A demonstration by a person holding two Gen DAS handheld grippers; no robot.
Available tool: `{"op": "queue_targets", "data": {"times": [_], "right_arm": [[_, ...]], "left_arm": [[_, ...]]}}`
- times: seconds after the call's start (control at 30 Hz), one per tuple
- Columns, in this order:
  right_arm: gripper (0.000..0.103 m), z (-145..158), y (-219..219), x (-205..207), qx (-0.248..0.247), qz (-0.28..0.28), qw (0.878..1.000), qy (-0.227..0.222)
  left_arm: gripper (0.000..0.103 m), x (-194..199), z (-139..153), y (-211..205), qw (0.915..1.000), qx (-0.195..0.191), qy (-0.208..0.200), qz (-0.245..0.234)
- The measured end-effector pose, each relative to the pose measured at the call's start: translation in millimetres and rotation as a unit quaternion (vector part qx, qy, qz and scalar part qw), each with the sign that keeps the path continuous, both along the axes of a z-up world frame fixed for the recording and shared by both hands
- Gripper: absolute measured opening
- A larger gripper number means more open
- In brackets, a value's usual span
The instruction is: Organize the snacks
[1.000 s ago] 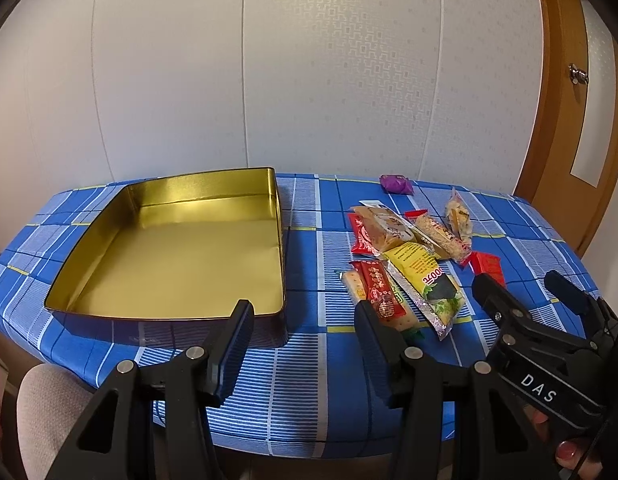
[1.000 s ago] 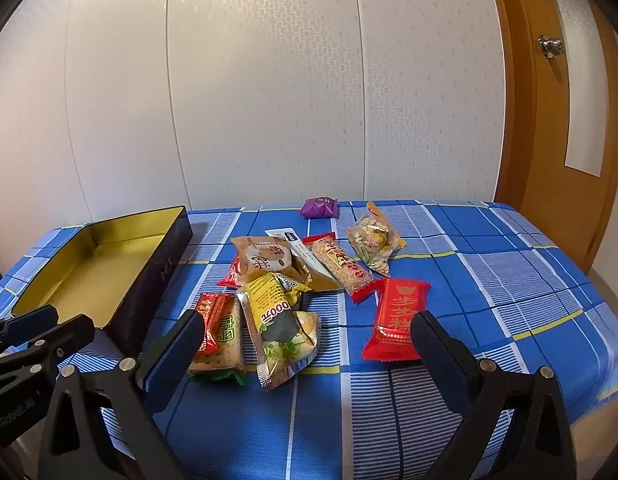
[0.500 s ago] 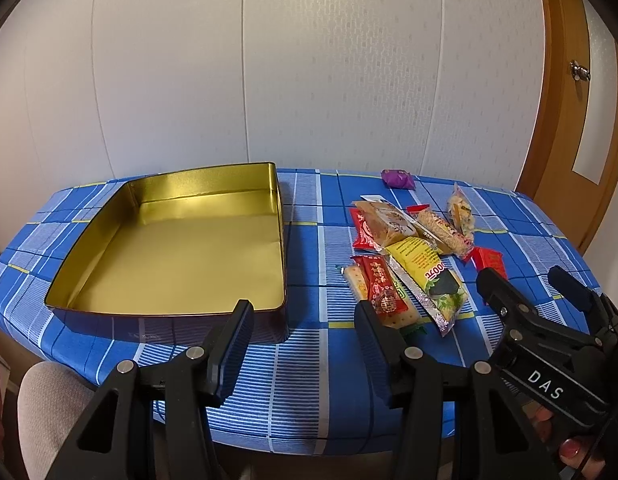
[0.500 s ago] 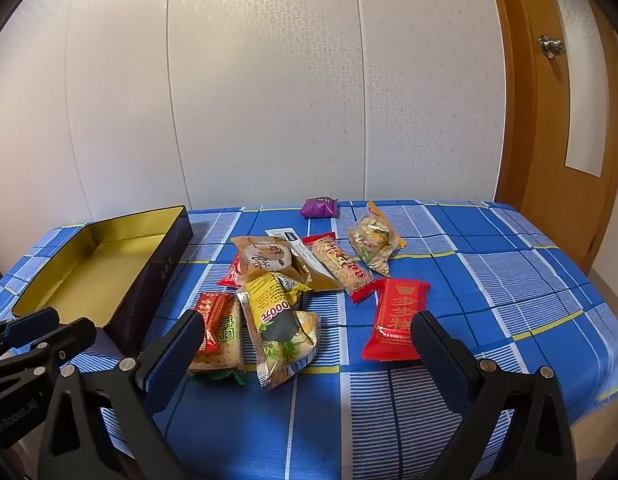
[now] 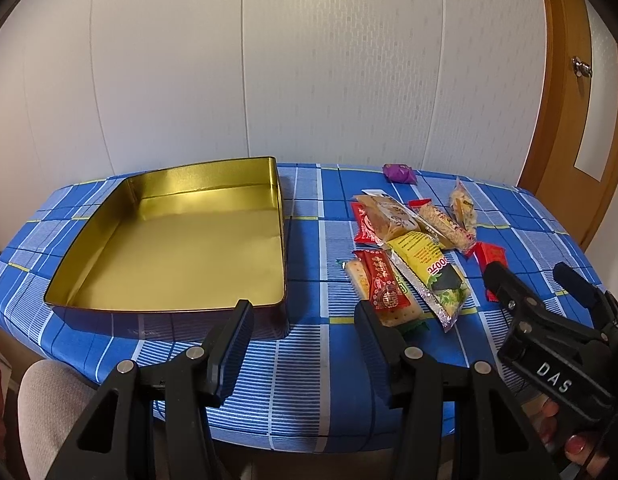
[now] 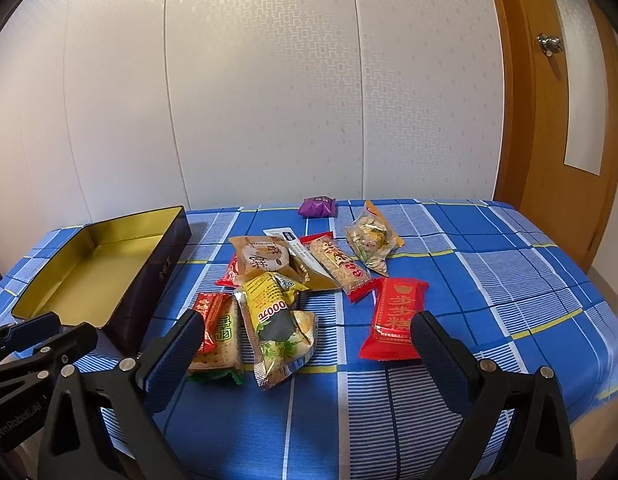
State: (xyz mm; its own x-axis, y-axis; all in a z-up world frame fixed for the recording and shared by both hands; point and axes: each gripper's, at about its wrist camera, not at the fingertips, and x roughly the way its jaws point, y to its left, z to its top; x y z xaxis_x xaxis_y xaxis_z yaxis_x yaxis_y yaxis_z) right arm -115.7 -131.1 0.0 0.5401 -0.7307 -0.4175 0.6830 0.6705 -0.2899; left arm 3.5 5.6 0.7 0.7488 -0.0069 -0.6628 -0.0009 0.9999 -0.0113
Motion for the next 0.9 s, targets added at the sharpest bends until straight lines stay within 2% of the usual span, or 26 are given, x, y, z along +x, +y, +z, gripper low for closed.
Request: {"op": "queue_targets", "data": {"times": [0.27,0.4,0.6,0.7,0.8,0.9], "right_arm": [[0.103,4,-14,-8,0.010,-0.030,0.999,-0.003],[0.103,10,-30,-17,0.012,-0.068,0.998,-0.002],[0.103,17,-73,-45,0.083,-0.123,0.988,-0.032],[0.103,17,-87,-45,0.093,-0.136,0.986,-0.022],[0.098,17,-102,-35,0.120,-0.129,0.984,-0.011],[0.095,11,-119,-14,0.141,-0.117,0.982,0.036]], "left_arm": [[0.053,7,-13,-3,0.9989,0.002,0.042,-0.018],[0.053,6,-22,-4,0.9980,0.009,0.059,-0.019],[0.053,3,-34,-6,0.9963,0.028,0.077,-0.025],[0.053,3,-39,-8,0.9935,0.017,0.101,-0.051],[0.053,6,-48,-10,0.9871,-0.002,0.142,-0.073],[0.053,6,-55,-7,0.9829,-0.042,0.162,-0.077]]}}
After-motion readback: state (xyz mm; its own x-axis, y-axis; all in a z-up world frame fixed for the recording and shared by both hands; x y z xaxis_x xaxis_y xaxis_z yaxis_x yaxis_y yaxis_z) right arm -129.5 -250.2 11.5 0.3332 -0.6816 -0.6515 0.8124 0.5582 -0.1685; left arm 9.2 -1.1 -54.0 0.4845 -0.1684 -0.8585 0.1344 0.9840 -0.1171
